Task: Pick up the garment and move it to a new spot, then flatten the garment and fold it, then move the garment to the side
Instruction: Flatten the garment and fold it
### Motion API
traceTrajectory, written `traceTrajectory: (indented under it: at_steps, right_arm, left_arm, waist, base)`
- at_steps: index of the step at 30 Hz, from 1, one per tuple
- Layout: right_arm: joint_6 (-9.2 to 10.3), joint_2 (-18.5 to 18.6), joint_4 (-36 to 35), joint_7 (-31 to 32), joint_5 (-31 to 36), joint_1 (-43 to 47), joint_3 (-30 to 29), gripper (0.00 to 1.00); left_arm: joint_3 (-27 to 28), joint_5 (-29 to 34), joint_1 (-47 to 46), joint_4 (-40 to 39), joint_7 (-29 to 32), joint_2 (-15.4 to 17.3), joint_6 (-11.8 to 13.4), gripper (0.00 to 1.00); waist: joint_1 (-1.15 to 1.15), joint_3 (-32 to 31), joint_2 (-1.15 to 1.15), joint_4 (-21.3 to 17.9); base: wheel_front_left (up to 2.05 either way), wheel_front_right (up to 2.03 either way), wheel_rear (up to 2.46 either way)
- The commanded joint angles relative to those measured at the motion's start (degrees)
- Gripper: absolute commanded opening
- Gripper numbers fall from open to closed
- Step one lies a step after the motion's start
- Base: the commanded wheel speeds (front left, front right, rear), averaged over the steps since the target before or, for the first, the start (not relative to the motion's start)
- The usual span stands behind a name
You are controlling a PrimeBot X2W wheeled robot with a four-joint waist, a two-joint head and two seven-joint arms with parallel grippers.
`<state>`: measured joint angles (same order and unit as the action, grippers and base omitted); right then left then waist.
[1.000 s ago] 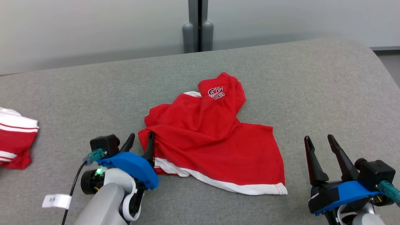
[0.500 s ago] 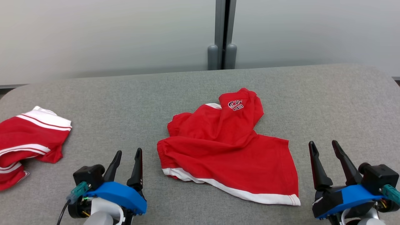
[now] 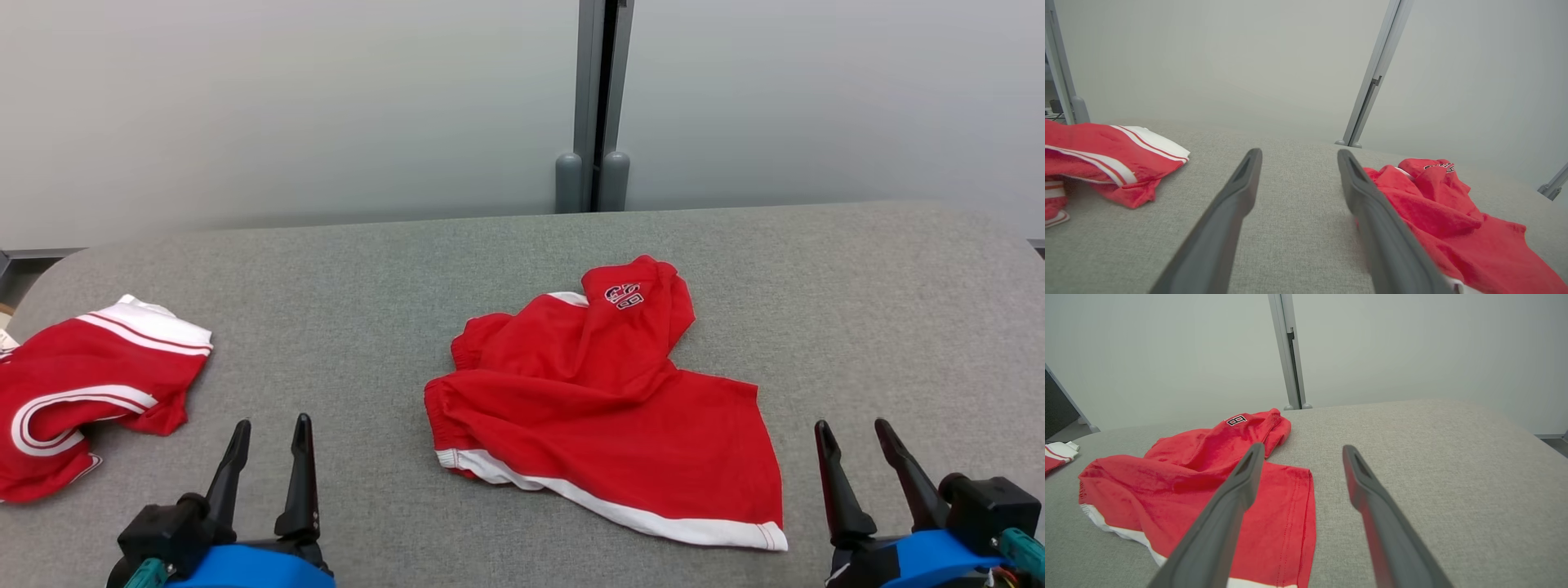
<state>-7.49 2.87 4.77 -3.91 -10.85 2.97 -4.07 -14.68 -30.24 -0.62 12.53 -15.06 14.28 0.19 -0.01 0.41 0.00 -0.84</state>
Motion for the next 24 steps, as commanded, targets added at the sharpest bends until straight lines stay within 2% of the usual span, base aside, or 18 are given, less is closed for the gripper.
traceTrajectory:
  at_steps: [1, 9, 24]
  right_arm:
    - [-0.01, 0.03, 0.16, -0.38, 0.21, 1.21, -0.04, 1.00]
    - [-0.01, 0.02, 0.17, -0.06, 0.62, 2.35, -0.69, 1.00]
    - [-0.02, 0.02, 0.11, 0.14, -0.21, 2.14, -0.57, 1.00]
  left_arm:
    - [1.25, 1.23, 1.15, -0.57, -0.13, -0.11, -0.58, 1.00]
    - [2.56, 4.60, 2.48, 0.73, -0.14, -0.02, -1.66, 1.00]
    - [3.50, 4.14, 2.40, 2.30, -0.15, -1.03, -2.27, 1.00]
  waist:
    - [0.01, -0.26, 0.00, -0.09]
    - [0.01, -0.73, 0.00, -0.19]
    - [0.01, -0.60, 0.00, -0.95]
  base:
    - [0.00, 0.00, 0.00]
    - [0.00, 0.00, 0.00]
    - [0.00, 0.00, 0.00]
